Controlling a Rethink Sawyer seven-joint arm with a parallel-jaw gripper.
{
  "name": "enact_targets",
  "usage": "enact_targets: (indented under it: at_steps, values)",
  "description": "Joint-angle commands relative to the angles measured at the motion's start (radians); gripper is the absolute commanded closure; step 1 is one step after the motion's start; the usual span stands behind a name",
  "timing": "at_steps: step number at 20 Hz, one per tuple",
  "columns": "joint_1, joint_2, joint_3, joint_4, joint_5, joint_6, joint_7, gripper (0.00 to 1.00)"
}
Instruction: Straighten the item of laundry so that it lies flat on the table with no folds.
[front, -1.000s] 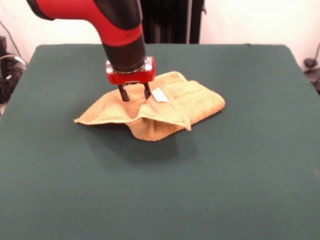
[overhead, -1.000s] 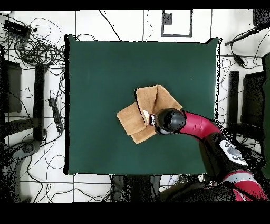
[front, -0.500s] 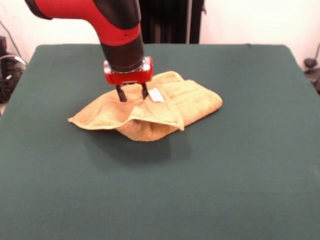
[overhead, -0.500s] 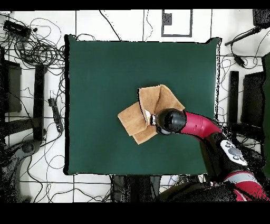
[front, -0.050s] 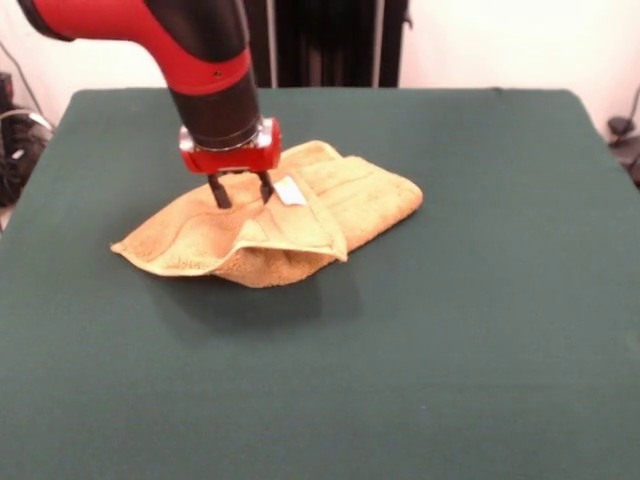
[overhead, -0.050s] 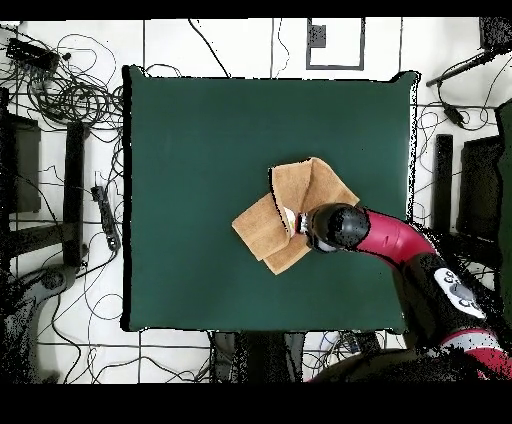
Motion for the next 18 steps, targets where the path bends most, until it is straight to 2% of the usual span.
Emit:
enact_targets:
  at_steps: [1, 6, 10, 18]
  values:
    - [-0.055, 0.151, 0.061, -0.166, -0.126, -0.039, -0.168, 0.0]
    - [-0.047, 0.138, 0.066, -0.154, -0.148, -0.037, -0.133, 0.0]
    - [-0.009, 0.11, 0.045, -0.119, -0.152, -0.069, -0.048, 0.0]
    - [0.128, -0.066, 0.023, 0.084, -0.115, -0.11, 0.158, 0.0]
